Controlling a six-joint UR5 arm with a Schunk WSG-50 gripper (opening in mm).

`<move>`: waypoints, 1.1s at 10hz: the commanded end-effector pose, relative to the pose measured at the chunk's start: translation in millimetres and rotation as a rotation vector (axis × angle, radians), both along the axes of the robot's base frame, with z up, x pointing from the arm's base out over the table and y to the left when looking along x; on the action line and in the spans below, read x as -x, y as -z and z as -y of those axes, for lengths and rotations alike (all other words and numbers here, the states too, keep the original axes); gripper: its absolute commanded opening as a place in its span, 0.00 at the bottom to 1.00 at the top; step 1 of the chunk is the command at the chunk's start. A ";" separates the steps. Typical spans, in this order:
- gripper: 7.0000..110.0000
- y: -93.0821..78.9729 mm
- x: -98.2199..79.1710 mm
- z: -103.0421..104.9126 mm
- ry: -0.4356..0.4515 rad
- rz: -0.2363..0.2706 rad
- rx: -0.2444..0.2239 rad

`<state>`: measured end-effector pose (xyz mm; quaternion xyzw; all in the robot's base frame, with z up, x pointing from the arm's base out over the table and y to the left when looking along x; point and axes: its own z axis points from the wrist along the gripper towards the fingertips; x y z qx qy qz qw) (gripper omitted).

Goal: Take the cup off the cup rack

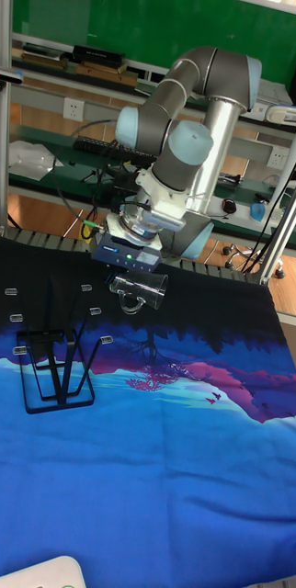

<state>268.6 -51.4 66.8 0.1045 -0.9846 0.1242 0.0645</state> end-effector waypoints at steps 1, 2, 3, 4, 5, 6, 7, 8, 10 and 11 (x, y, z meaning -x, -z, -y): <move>0.00 -6.8 31.2 -53.4 0.108 -0.043 -0.100; 0.00 -9.7 32.2 -64.5 0.125 -0.031 -0.086; 0.00 -3.4 28.1 -69.0 0.118 -0.001 -0.086; 0.00 -0.9 28.5 -66.5 0.117 0.005 -0.057; 0.00 -1.6 26.9 -51.7 0.099 0.007 0.005; 0.00 -10.0 26.2 -25.6 0.045 -0.002 0.110; 0.00 -37.7 23.0 27.3 -0.056 -0.029 0.339; 0.00 -64.7 17.4 60.5 -0.116 -0.044 0.506; 0.00 -63.6 -6.9 60.6 -0.238 0.000 0.504; 0.00 -65.8 -6.9 62.8 -0.251 -0.009 0.515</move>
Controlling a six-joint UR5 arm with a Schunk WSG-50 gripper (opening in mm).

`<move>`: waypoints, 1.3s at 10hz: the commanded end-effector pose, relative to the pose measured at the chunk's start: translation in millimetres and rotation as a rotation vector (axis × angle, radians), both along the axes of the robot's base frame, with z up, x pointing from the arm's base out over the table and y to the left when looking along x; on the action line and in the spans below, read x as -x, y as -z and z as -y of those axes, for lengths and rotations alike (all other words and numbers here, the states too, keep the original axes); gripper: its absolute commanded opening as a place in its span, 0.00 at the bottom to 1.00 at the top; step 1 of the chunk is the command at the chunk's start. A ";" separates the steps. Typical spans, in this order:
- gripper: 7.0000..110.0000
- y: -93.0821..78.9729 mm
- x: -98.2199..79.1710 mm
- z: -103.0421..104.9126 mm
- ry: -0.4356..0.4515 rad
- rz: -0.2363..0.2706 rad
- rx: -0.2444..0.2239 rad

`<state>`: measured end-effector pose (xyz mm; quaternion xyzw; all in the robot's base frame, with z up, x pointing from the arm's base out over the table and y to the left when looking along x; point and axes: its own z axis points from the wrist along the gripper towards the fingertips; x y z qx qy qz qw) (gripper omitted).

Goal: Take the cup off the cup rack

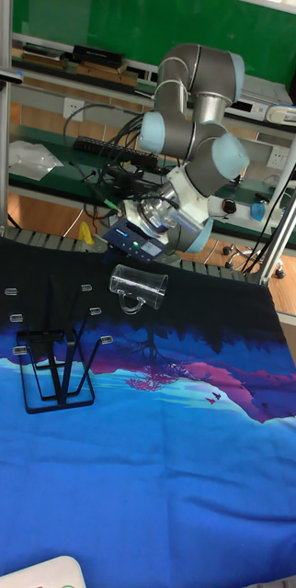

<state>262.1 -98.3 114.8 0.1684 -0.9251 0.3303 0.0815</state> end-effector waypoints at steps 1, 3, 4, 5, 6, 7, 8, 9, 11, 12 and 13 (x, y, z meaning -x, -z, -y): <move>0.00 -21.6 -11.9 19.6 -0.090 -0.017 0.117; 0.00 -7.2 -10.7 4.8 -0.094 -0.022 0.034; 0.00 -5.9 -10.7 3.3 -0.081 -0.010 0.026; 0.00 -9.8 -11.2 -7.4 -0.069 -0.001 0.051; 0.00 -15.8 -9.3 -26.2 -0.053 -0.006 0.071; 0.00 -17.9 -9.0 -41.6 -0.045 -0.015 0.057; 0.00 -25.9 -10.2 -67.0 -0.035 -0.038 0.038; 0.00 -31.8 -9.0 -89.2 -0.012 -0.046 0.030; 0.00 -40.0 3.1 -135.6 0.052 -0.066 0.016; 0.00 -42.7 10.5 -160.2 0.081 -0.065 0.015; 0.00 -40.2 11.0 -172.9 0.090 -0.051 0.016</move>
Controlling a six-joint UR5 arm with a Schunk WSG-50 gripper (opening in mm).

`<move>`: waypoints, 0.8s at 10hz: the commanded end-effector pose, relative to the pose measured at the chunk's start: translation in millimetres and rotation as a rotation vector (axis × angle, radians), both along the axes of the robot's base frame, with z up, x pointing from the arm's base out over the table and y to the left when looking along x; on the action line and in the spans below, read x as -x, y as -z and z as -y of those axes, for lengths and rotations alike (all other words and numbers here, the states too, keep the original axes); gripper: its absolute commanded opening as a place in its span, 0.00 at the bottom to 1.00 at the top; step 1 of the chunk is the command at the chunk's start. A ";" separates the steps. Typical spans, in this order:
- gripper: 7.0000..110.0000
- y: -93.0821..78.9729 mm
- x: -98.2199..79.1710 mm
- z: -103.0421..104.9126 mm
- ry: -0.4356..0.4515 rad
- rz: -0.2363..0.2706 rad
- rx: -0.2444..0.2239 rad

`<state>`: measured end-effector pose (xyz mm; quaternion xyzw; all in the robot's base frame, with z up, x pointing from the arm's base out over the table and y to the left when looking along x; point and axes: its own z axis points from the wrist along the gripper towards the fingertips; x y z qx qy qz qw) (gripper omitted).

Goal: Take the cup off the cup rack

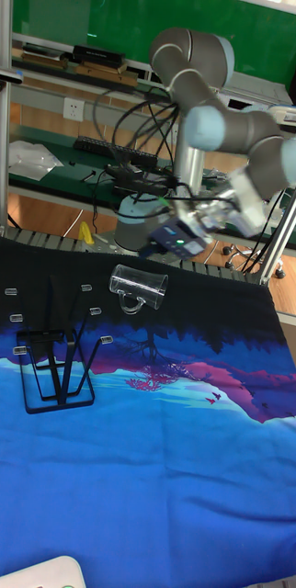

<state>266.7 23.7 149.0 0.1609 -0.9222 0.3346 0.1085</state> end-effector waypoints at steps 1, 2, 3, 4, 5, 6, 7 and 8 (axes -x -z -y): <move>0.00 -0.8 10.3 -50.5 0.063 0.009 0.014; 0.00 9.6 -0.4 -50.8 0.053 0.020 0.007; 0.00 26.1 -4.4 -62.7 0.043 0.008 -0.029; 0.00 38.7 -7.7 -61.2 0.041 0.015 -0.005; 0.15 55.9 -10.9 -58.6 0.040 0.033 -0.005; 0.15 62.7 -14.0 -54.2 0.034 0.037 -0.006; 0.15 64.7 -18.9 -48.9 0.021 0.041 0.004; 0.36 69.1 -14.7 -50.0 0.021 0.019 -0.004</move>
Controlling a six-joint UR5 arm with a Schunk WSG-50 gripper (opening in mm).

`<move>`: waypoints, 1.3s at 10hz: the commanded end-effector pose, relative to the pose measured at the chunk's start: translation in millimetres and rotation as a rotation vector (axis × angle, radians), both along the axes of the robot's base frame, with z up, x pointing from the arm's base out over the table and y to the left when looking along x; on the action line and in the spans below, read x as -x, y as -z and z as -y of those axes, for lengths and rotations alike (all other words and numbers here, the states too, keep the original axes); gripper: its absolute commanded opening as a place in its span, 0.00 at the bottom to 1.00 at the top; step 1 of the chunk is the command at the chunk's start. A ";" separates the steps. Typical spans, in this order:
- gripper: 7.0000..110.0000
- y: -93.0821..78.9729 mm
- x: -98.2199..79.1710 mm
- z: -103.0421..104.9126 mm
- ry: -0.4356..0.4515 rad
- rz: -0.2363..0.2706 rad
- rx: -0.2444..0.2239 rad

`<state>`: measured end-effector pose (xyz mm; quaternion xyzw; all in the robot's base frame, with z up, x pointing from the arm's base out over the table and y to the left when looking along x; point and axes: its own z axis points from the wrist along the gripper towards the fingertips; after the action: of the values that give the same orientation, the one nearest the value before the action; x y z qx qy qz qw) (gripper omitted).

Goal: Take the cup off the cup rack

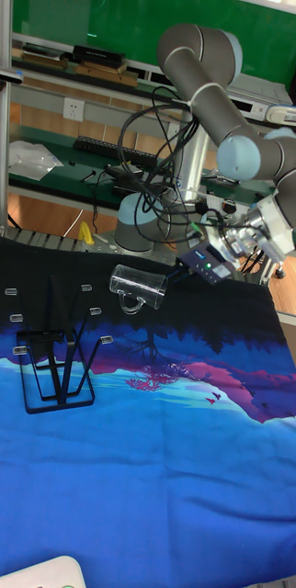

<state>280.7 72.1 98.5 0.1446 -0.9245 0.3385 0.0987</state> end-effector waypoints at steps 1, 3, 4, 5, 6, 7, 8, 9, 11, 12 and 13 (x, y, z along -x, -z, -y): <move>0.36 15.0 13.7 -0.1 0.013 -0.074 -0.002; 0.36 14.6 14.3 17.1 0.015 -0.077 0.036; 0.36 20.2 13.1 24.1 0.017 -0.074 0.041; 0.36 27.1 15.1 27.3 0.022 -0.080 0.032; 0.36 30.7 18.7 24.9 0.028 -0.090 0.017; 0.36 29.5 20.5 18.8 0.032 -0.095 0.005; 0.36 27.9 20.5 13.7 0.034 -0.095 -0.001; 0.36 31.8 19.9 13.6 0.038 -0.095 -0.001; 0.36 38.3 22.9 23.7 0.048 -0.108 0.039; 0.36 36.8 26.3 26.2 0.045 -0.130 0.051; 0.36 34.2 29.7 28.0 0.041 -0.153 0.060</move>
<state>258.6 47.1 65.4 0.1459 -0.9117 0.3494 0.1595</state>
